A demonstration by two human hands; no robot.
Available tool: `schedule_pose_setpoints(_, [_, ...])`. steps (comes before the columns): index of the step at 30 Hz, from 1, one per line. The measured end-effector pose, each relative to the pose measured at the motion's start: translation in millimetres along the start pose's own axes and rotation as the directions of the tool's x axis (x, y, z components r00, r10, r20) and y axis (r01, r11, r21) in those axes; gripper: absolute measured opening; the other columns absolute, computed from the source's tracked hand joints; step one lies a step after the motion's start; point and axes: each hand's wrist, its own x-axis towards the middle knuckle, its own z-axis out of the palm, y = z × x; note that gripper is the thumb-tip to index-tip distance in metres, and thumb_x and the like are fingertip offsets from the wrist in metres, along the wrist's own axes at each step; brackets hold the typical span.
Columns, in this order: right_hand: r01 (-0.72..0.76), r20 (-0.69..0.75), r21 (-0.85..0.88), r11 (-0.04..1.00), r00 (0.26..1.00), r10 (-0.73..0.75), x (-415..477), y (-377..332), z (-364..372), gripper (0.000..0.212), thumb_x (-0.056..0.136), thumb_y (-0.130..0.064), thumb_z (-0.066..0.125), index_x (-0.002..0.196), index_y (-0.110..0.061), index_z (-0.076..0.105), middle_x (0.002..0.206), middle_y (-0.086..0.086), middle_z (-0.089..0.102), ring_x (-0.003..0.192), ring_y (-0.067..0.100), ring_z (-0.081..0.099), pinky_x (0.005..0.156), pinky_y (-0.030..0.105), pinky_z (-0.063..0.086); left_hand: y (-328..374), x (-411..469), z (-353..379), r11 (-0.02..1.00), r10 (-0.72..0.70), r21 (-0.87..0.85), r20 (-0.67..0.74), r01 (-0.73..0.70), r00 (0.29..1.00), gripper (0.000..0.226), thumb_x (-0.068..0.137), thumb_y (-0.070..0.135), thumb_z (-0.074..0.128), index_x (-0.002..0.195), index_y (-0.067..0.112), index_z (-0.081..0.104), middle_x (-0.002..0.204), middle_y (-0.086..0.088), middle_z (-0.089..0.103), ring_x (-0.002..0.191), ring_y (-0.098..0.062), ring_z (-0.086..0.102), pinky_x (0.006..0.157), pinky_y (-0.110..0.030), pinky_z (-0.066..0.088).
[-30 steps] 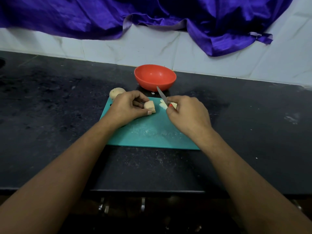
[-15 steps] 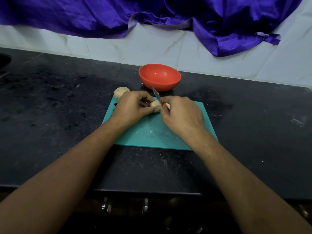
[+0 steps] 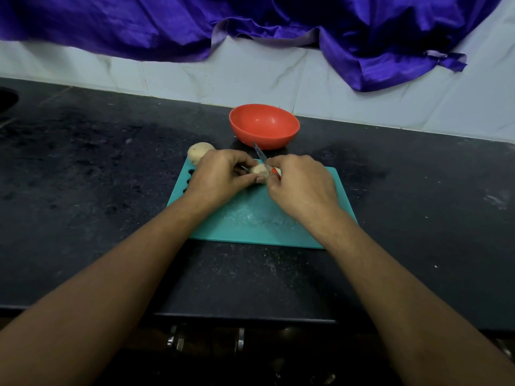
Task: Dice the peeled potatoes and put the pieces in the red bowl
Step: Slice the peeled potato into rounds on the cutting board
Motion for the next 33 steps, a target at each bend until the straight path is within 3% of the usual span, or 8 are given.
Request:
schedule_pose_setpoints(12, [-0.013, 0.035, 0.031, 0.999, 0.999, 0.012, 5.1, -3.6, 2.2, 0.03, 0.098, -0.034, 0.057, 0.125, -0.026, 0.07, 0.108, 0.001, 0.073, 0.098, 0.026, 0.067, 0.077, 0.038, 0.053, -1.1, 0.8, 1.8, 0.999, 0.027, 0.046, -0.014, -0.027, 1.0, 0.032, 0.082, 0.026, 0.085, 0.112, 0.016, 0.078, 0.104, 0.005, 0.076, 0.09, -0.005, 0.069, 0.087, -0.034, 0.059])
schedule_pose_setpoints(21, [0.005, 0.015, -0.022, 1.0, 1.0, -0.005, -16.7, 4.5, 20.2, 0.039, 0.102, -0.029, 0.048, 0.139, -0.036, 0.061, 0.104, 0.006, 0.069, 0.096, 0.029, 0.064, 0.067, 0.034, 0.04, -2.2, 2.6, 3.4, 1.0, -0.021, -0.023, 0.009, 0.021, 1.0, 0.03, 0.08, 0.036, 0.086, 0.106, 0.024, 0.08, 0.097, 0.015, 0.076, 0.087, 0.001, 0.069, 0.086, -0.032, 0.06])
schedule_pose_setpoints(24, [0.001, 0.009, -0.021, 1.0, 1.0, -0.001, -24.6, 6.5, 21.7, 0.037, 0.101, -0.028, 0.048, 0.134, -0.038, 0.063, 0.093, 0.004, 0.069, 0.087, 0.028, 0.065, 0.064, 0.034, 0.041, -8.0, 4.8, 5.2, 0.998, -0.048, -0.043, 0.019, 0.048, 0.999, 0.031, 0.08, 0.039, 0.086, 0.106, 0.024, 0.08, 0.097, 0.016, 0.076, 0.087, 0.0, 0.07, 0.086, -0.032, 0.06])
schedule_pose_setpoints(27, [-0.009, 0.062, -0.076, 0.997, 0.998, 0.013, -22.0, 9.8, 21.2, 0.026, 0.1, -0.027, 0.049, 0.114, -0.029, 0.071, 0.085, 0.002, 0.062, 0.083, 0.027, 0.061, 0.062, 0.034, 0.037, -8.2, 5.9, 5.9, 0.995, -0.08, -0.057, 0.018, 0.081, 0.997, 0.034, 0.079, 0.042, 0.087, 0.106, 0.024, 0.08, 0.098, 0.015, 0.077, 0.088, 0.0, 0.07, 0.087, -0.031, 0.06])
schedule_pose_setpoints(33, [0.022, 0.092, -0.081, 0.996, 0.996, -0.015, -20.0, 12.6, 18.7, 0.027, 0.1, -0.027, 0.05, 0.117, -0.03, 0.07, 0.094, 0.002, 0.067, 0.088, 0.025, 0.063, 0.064, 0.035, 0.04, -5.4, 5.0, 4.4, 0.992, -0.104, -0.07, 0.02, 0.106, 0.994, 0.035, 0.077, 0.044, 0.087, 0.105, 0.024, 0.08, 0.097, 0.015, 0.076, 0.087, 0.001, 0.07, 0.084, -0.025, 0.059])
